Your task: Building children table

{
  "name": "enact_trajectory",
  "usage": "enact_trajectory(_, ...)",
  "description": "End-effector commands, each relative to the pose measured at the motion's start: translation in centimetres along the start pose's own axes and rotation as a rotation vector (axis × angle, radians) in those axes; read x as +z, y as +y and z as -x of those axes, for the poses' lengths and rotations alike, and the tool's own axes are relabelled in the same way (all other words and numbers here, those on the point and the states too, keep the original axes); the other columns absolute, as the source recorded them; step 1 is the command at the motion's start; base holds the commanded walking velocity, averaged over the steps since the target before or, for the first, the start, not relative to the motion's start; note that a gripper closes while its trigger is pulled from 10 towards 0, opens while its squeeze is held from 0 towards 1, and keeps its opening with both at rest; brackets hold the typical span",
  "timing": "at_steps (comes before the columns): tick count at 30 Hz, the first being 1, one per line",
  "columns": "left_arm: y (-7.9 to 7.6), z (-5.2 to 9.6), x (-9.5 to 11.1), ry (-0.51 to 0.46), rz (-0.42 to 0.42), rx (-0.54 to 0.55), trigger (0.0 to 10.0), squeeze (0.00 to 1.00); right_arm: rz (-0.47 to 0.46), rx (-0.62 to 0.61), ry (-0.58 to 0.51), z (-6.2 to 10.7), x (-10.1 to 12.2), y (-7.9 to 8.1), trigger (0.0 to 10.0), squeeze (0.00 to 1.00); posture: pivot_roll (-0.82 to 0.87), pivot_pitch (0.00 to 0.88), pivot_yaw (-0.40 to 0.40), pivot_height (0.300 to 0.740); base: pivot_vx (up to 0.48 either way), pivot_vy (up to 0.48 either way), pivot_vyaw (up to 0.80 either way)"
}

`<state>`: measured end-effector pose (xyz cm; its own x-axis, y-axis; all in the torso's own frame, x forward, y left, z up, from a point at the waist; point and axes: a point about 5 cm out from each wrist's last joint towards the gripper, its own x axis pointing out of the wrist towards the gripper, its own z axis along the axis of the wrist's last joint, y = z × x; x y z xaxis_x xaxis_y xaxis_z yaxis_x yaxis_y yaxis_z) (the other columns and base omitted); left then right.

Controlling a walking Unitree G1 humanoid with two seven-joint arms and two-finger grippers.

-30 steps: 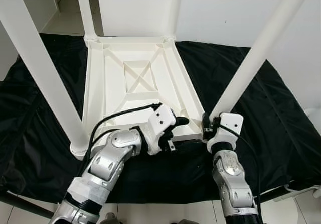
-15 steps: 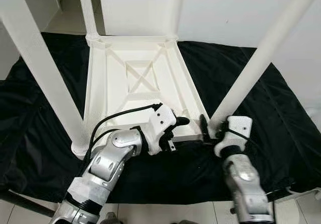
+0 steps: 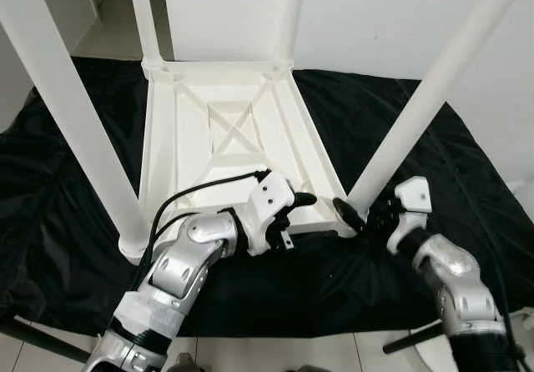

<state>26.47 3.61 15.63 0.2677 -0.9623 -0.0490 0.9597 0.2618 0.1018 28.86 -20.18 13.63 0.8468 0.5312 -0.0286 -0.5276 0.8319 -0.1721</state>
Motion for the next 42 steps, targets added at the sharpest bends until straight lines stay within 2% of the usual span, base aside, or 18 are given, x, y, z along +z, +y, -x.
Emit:
enact_trajectory(1, 0.1, -0.2, 0.2, -0.002, -0.007, 0.021, 10.0, 0.00, 0.009, 0.022, 0.030, -0.1, -0.6, 0.0, 10.0, 0.00, 0.03, 0.000, -0.048, 0.740, 0.000, 0.000, 0.00)
enact_trajectory(6, 0.2, -0.2, 0.3, -0.005, -0.007, 0.030, 10.0, 0.00, 0.012, 0.064, 0.056, -0.6, -1.0, -0.1, 9.8, 0.00, 0.04, 0.000, -0.052, 0.740, 0.000, 0.000, 0.00)
enact_trajectory(7, 0.3, -0.2, 0.3, -0.008, -0.006, 0.036, 10.0, 0.00, 0.014, 0.084, 0.068, -0.6, -1.2, 0.0, 3.5, 0.00, 0.04, 0.000, -0.053, 0.740, 0.000, 0.000, 0.00)
enact_trajectory(8, 0.3, -0.3, 0.4, -0.010, -0.006, 0.041, 10.0, 0.00, 0.003, 0.106, 0.078, -0.5, -1.5, 0.0, 0.0, 0.00, 0.04, 0.000, -0.056, 0.740, 0.000, 0.000, 0.00)
enact_trajectory(15, 0.3, -0.2, 0.4, -0.012, -0.002, 0.044, 10.0, 0.00, -0.059, 0.139, 0.092, 0.3, -2.2, 0.1, 0.0, 0.00, 0.03, 0.000, -0.046, 0.740, 0.000, 0.000, 0.00)
enact_trajectory(21, 0.3, -0.3, 0.5, -0.012, -0.001, 0.040, 10.0, 0.00, -0.076, 0.136, 0.081, 0.5, -2.3, 0.2, 0.0, 0.00, 0.03, 0.000, -0.047, 0.740, 0.000, 0.000, 0.00)
enact_trajectory(22, 0.3, -0.3, 0.5, -0.012, -0.001, 0.039, 10.0, 0.00, -0.088, 0.104, 0.071, 0.4, -2.3, 0.3, 10.0, 0.00, 0.02, 0.000, -0.049, 0.740, 0.000, 0.000, 0.00)
enact_trajectory(23, 0.3, -0.3, 0.5, -0.012, -0.001, 0.039, 10.0, 0.00, -0.088, 0.104, 0.071, 0.4, -2.3, 0.3, 10.0, 0.00, 0.02, 0.000, -0.049, 0.740, 0.000, 0.000, 0.00)
enact_trajectory(24, 0.3, -0.3, 0.4, -0.012, -0.002, 0.038, 10.0, 0.00, -0.103, 0.044, 0.060, 0.2, -2.2, 0.6, 10.0, 0.00, 0.02, 0.000, -0.049, 0.740, 0.000, 0.000, 0.00)
enact_trajectory(25, 0.3, -0.3, 0.4, -0.012, -0.002, 0.038, 10.0, 0.00, -0.103, 0.044, 0.060, 0.2, -2.2, 0.6, 10.0, 0.00, 0.02, 0.000, -0.049, 0.740, 0.000, 0.000, 0.00)
enact_trajectory(27, 0.3, -0.3, 0.4, -0.010, -0.002, 0.039, 10.0, 0.00, -0.128, -0.067, 0.033, -0.1, -1.8, 1.3, 10.0, 0.00, 0.02, 0.000, -0.051, 0.740, 0.000, 0.000, 0.00)
enact_trajectory(29, 0.2, -0.3, 0.3, -0.010, -0.003, 0.040, 10.0, 0.00, -0.141, -0.096, 0.024, -0.2, -1.7, 1.4, 10.0, 0.00, 0.02, 0.000, -0.051, 0.740, 0.000, 0.000, 0.00)
enact_trajectory(31, 0.1, -0.4, 0.2, -0.009, -0.001, 0.046, 10.0, 0.00, -0.127, -0.246, 0.008, -0.7, -1.2, 2.6, 10.0, 0.00, 0.02, 0.004, -0.050, 0.740, 0.000, 0.000, 0.00)
enact_trajectory(36, 0.0, -0.4, 0.2, -0.008, 0.001, 0.043, 10.0, 0.00, -0.134, -0.314, -0.018, -1.0, -0.8, 3.8, 10.0, 0.00, 0.01, 0.005, -0.049, 0.740, 0.000, 0.000, 0.00)
enact_trajectory(38, 0.0, -0.4, 0.2, -0.008, 0.001, 0.043, 10.0, 0.00, -0.134, -0.314, -0.018, -1.0, -0.8, 3.8, 10.0, 0.00, 0.01, 0.005, -0.049, 0.740, 0.000, 0.000, 0.00)
enact_trajectory(41, 0.1, -0.4, 0.3, -0.013, 0.008, 0.042, 10.0, 0.00, -0.184, -0.462, -0.043, -2.0, -0.2, 6.1, 10.0, 0.00, 0.01, 0.006, -0.050, 0.740, 0.000, 0.000, 0.00)
enact_trajectory(42, 0.1, -0.4, 0.3, -0.013, 0.008, 0.042, 10.0, 0.00, -0.184, -0.462, -0.043, -2.0, -0.2, 6.1, 10.0, 0.00, 0.01, 0.006, -0.050, 0.740, 0.000, 0.000, 0.00)
